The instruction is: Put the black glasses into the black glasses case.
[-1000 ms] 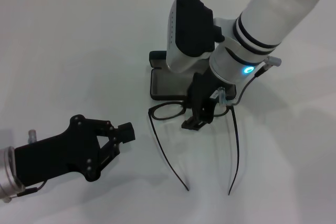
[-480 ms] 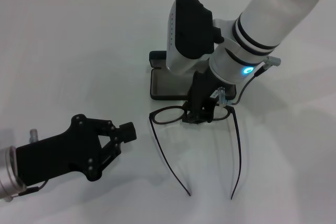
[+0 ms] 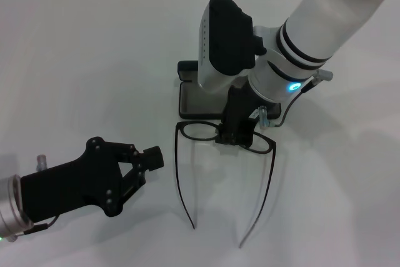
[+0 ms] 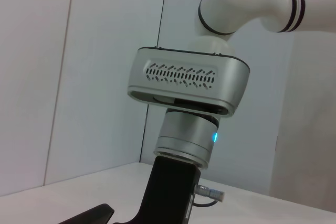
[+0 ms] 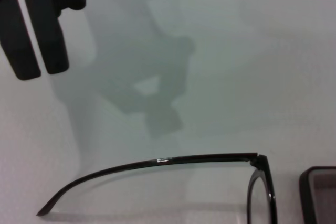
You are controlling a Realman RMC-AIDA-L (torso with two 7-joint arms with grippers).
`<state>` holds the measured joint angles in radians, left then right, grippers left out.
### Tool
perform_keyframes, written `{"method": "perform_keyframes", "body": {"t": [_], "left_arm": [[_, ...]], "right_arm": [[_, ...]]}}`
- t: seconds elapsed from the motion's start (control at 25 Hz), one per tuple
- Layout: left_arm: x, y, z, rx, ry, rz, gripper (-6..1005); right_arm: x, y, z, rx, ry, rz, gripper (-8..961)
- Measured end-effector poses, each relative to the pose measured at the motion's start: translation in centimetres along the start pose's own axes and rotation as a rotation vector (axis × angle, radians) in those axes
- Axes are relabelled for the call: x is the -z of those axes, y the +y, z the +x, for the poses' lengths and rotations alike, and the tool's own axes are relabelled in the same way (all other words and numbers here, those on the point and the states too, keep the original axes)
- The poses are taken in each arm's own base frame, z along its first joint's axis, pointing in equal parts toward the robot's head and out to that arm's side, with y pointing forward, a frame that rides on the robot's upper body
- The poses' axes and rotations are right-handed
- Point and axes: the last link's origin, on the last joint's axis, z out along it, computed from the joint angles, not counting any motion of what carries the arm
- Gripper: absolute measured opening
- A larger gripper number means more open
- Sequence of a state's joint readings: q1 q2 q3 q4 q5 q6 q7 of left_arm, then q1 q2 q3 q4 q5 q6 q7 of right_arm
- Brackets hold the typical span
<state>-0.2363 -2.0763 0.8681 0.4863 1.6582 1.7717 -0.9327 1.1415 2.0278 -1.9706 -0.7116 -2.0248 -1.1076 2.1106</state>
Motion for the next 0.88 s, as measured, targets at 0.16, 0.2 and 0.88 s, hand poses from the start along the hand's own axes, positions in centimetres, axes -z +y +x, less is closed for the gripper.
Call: {"method": "perform_keyframes", "body": {"t": [0.16,0.2,0.88], "left_arm": [[0.0,0.0,0.0,0.001,0.002,-0.001,43],[0.1,0.1,0.0,0.001,0.003,-0.001,43],[0.0,1.6,3.4,-0.029,0.262,-0.101,43]], "right_arm": [[0.0,0.5,-0.1,0.005,-0.012,-0.011,115],[0.1,0.7,-0.1,0.006,-0.019,-0.018,112],[8.3,4.1,6.6,-0.239,-0.484,0.099,112]]}}
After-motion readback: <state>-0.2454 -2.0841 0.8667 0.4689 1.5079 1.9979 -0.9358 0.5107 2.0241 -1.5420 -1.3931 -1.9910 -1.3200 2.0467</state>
